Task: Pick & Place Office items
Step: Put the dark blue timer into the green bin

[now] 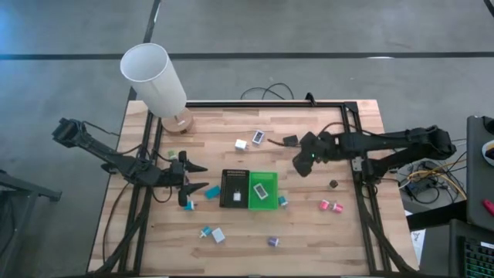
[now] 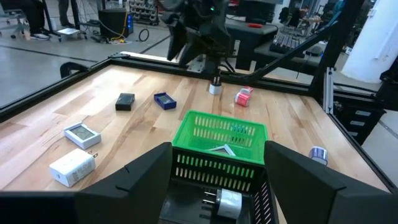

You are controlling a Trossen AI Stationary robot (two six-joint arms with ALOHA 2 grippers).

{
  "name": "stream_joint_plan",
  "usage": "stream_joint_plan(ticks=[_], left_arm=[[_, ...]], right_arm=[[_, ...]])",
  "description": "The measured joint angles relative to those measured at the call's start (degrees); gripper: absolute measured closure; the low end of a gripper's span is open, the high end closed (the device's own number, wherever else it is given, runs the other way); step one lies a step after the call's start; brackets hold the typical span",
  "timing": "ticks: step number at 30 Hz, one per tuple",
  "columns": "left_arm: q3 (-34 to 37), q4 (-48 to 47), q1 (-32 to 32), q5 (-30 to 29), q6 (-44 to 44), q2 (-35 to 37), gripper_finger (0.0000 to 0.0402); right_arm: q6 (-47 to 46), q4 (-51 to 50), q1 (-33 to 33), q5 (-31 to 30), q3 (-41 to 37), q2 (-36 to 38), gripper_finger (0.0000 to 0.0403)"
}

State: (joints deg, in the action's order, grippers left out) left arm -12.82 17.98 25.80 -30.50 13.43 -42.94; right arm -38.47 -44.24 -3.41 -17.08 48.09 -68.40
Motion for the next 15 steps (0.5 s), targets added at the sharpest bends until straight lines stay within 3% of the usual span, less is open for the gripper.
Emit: stream_joint_plan(ticks=[5,15], left_arm=[[0.0,-0.02,0.0,0.02,0.02,0.0,0.014],[0.0,-0.05,0.0,0.5,0.24,0.0,0.014]], right_arm=[[4.04,0.01,-5.53,5.8,1.34,-0.24,0.0181],[11.69,-2.08,-9.06,4.72,3.38,-0.99,0.0181]])
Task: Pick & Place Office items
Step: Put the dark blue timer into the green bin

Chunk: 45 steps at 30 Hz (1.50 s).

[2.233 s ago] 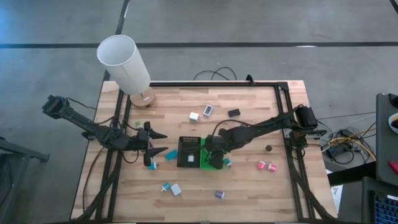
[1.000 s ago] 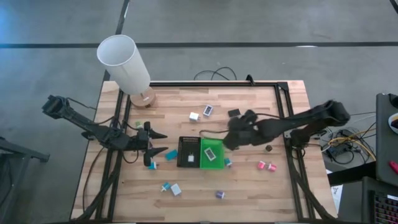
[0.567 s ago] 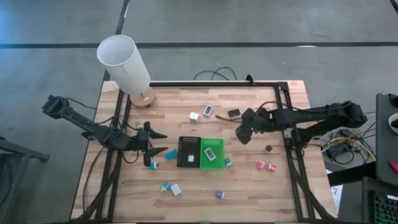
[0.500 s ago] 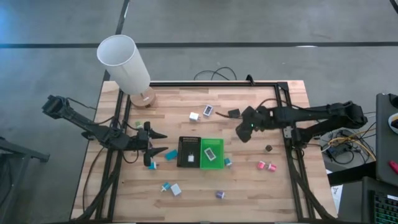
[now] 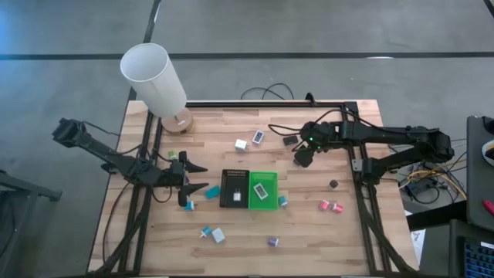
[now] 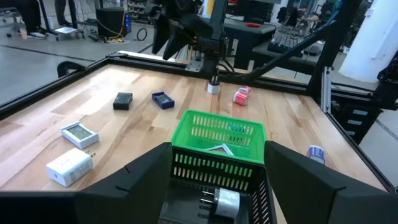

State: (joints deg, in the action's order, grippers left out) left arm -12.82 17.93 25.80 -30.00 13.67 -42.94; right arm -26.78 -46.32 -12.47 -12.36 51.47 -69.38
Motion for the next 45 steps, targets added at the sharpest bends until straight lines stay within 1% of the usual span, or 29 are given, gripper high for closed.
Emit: stream_joint_plan(ticks=[2,5,13,19,23,30,33,36,41,45], left_arm=[[0.0,0.01,0.0,0.02,0.03,0.0,0.014],[0.0,-0.02,0.0,0.04,0.18,0.0,0.014],[0.0,-1.04,0.0,0.17,0.2,0.0,0.014],[0.0,-1.02,0.0,0.17,1.19,0.0,0.014],[0.0,-1.02,0.0,0.17,1.53,0.0,0.014],[0.0,-1.03,0.0,0.17,1.53,0.0,0.014],[0.0,-1.04,0.0,0.17,1.53,0.0,0.014],[0.0,-1.04,0.0,0.17,1.53,0.0,0.014],[0.0,-1.04,0.02,0.17,1.53,0.0,0.014],[0.0,-1.06,0.01,0.17,1.53,0.0,0.014]], right_arm=[[1.29,0.06,0.02,0.18,0.49,0.0,0.0181],[0.28,0.37,0.02,1.73,0.71,0.0,0.0181],[1.72,0.68,-0.07,2.14,1.02,0.0,0.0181],[-1.46,-1.21,-0.52,3.81,0.88,-0.02,0.0179],[-3.43,-3.12,-1.17,5.89,0.62,-0.07,0.0151],[-4.53,-2.56,-1.93,6.39,-0.44,-0.17,0.0065],[-4.55,-0.97,-2.14,6.35,-1.69,-0.17,0.0036],[-4.53,0.86,-2.19,6.32,-3.2,-0.2,0.0024],[-4.54,3.43,-2.23,6.28,-5.62,-0.2,0.0022],[-4.77,3.62,-2.23,6.27,-7.02,-0.2,0.0022]])
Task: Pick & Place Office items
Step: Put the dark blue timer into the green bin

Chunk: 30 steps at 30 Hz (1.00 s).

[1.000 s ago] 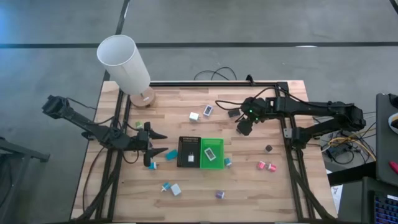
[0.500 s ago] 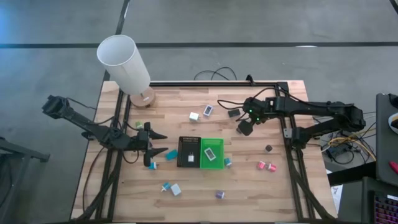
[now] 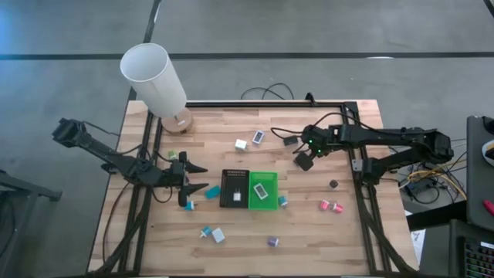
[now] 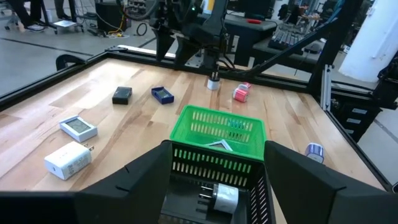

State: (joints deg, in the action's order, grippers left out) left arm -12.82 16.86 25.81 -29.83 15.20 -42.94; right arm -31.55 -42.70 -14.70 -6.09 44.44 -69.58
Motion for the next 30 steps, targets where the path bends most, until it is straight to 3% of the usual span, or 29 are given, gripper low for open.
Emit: stream_joint_plan(ticks=[13,21,30], left_arm=[[0.0,-0.28,0.01,-0.01,0.0,0.0,0.014],[0.0,-1.3,0.01,-0.01,0.08,0.0,0.014],[0.0,-1.27,0.01,-0.01,1.78,0.0,0.014]], right_arm=[[0.07,2.96,0.02,0.6,-3.06,-0.85,0.0022],[2.99,6.1,0.07,2.27,-3.49,-11.08,0.0022],[7.39,5.89,-0.06,1.59,1.41,-21.21,0.0022]])
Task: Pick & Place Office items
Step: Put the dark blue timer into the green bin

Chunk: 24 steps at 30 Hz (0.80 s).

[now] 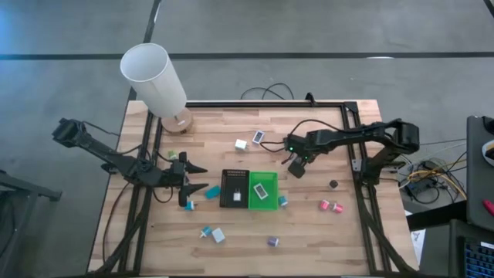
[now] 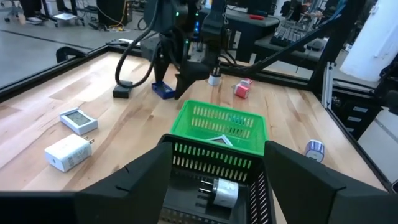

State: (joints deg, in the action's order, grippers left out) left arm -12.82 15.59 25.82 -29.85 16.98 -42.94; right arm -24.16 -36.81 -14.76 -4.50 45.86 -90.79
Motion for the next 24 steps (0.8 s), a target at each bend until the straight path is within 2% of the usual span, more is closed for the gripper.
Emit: stream_joint_plan(ticks=[11,19,24], left_arm=[[0.0,-0.22,0.0,0.0,1.04,0.0,0.014],[0.0,-0.77,0.0,0.0,1.28,0.0,0.014],[0.0,-1.27,0.0,0.02,1.72,0.0,0.014]], right_arm=[[1.5,-3.33,-0.26,0.12,5.68,-5.52,0.0022],[2.12,-4.66,-0.31,0.07,6.88,-6.72,0.0022],[2.08,-4.79,-0.3,0.15,6.83,-6.7,0.0041]])
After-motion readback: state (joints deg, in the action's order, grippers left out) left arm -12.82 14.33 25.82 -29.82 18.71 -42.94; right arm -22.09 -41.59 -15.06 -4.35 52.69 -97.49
